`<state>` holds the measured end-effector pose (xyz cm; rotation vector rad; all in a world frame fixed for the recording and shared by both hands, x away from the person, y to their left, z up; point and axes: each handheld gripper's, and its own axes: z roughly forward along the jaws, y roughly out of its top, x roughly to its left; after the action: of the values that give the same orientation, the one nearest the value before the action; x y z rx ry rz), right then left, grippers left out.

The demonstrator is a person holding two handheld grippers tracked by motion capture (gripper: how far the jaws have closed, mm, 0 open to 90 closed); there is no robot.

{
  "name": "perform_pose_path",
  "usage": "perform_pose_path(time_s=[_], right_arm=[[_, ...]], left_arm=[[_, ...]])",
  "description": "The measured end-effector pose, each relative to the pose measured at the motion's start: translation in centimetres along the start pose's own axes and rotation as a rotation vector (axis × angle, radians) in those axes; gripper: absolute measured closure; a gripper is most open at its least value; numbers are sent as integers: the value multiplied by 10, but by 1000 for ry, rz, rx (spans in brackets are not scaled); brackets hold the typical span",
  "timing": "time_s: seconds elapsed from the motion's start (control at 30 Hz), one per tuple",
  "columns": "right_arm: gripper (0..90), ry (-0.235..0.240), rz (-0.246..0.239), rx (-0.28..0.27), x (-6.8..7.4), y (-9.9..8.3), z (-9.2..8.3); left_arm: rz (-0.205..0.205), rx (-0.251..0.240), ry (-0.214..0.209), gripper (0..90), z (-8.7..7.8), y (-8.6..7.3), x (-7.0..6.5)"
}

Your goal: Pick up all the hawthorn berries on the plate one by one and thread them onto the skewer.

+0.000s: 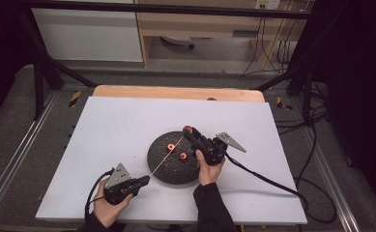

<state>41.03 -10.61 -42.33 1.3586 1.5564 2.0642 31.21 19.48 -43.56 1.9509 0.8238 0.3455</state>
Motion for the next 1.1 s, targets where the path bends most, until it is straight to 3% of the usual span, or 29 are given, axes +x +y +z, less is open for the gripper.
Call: perform_pose_path(time_s=[0.6, 1.1], right_arm=[[605, 7, -2, 8, 1, -3, 0], [605, 8, 0, 2, 1, -2, -1]], left_arm=[[-8, -5, -3, 881, 3, 1, -2], [-53, -35, 39, 882, 14, 12, -16]])
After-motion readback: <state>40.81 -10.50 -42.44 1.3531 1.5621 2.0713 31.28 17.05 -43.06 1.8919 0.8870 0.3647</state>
